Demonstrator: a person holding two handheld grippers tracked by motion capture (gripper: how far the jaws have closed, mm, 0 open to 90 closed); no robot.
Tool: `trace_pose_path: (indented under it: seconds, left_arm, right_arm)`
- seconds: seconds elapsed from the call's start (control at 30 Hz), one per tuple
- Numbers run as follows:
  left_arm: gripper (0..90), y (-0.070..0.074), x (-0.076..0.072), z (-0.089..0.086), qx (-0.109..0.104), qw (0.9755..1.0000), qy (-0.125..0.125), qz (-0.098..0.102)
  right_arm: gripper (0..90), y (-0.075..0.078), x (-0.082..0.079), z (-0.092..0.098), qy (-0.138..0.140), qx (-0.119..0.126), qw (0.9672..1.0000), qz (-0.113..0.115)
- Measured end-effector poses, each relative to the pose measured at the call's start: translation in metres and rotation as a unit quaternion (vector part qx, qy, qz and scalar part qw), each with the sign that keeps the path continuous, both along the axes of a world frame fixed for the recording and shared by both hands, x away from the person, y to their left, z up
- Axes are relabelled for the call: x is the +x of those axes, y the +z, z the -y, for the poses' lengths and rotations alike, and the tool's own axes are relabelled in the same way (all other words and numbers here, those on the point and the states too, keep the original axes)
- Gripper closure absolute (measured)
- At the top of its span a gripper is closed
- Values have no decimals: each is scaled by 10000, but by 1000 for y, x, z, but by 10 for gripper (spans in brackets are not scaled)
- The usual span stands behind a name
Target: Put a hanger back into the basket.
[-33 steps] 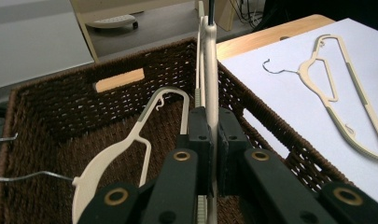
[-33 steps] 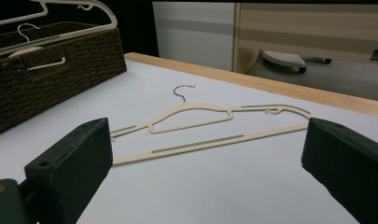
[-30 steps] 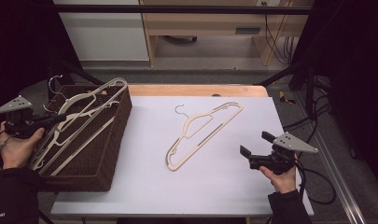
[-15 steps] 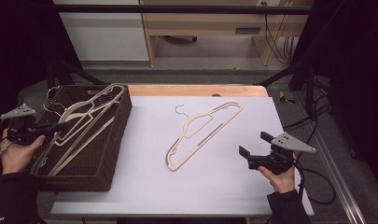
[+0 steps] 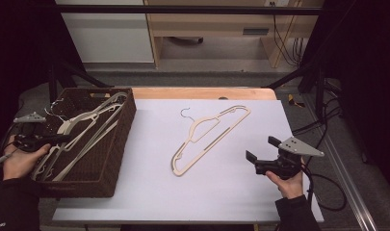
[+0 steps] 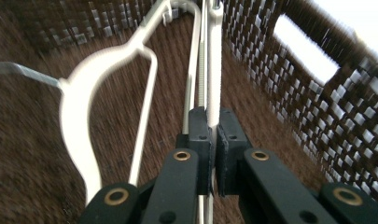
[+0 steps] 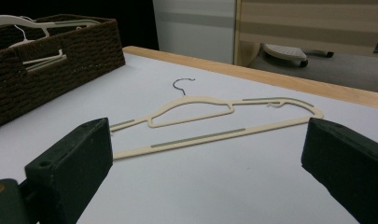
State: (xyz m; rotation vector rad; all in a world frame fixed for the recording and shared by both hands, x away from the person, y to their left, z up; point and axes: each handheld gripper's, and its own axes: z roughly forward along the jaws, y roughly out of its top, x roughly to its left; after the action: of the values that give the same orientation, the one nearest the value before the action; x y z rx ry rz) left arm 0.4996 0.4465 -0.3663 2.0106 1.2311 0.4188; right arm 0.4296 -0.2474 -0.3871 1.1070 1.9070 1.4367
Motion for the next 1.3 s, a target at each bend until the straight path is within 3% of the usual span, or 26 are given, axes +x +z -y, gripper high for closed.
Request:
trace_pose_path:
  seconds: [0.27,0.43,0.53,0.6,0.7,0.73,0.87,1.0,1.07,1.1,1.23,1.3]
  left_arm:
    - [863,-2,7,9,222,9996,47,-185]
    - [844,-8,8,4,177,9986,502,-22]
    - [820,-11,12,2,369,9945,977,-105]
    - [792,-14,16,4,728,9892,1224,-344]
    - [667,-18,18,3,968,9842,1408,-474]
    - [657,-18,17,2,944,9839,1453,-439]
    - [578,-8,8,-5,473,9843,1702,-55]
    - [520,7,-4,-3,185,9839,1738,387]
    - [500,15,-11,4,30,9835,1689,648]
    - [481,19,-14,7,-59,9845,1585,745]
    - [396,33,-25,29,-372,9833,1312,1207]
    - [348,38,-31,43,-477,9813,1175,1450]
  right_arm:
    - [25,-1,1,0,-3,11,10000,2]
    - [25,0,0,-1,12,16,10000,-13]
    - [25,-1,1,-1,13,15,10000,-6]
    - [25,-1,1,-1,23,-1,10000,-13]
    - [25,-1,1,-1,17,21,10000,-15]
    - [25,-1,1,-1,17,24,10000,-15]
    - [26,0,1,0,37,21,10000,-5]
    - [26,0,1,-1,17,31,10000,5]
    - [25,0,1,0,17,36,10000,9]
    - [26,0,1,0,12,35,10000,12]
    - [26,0,1,0,9,45,10000,23]
    - [26,0,1,-1,14,42,10000,23]
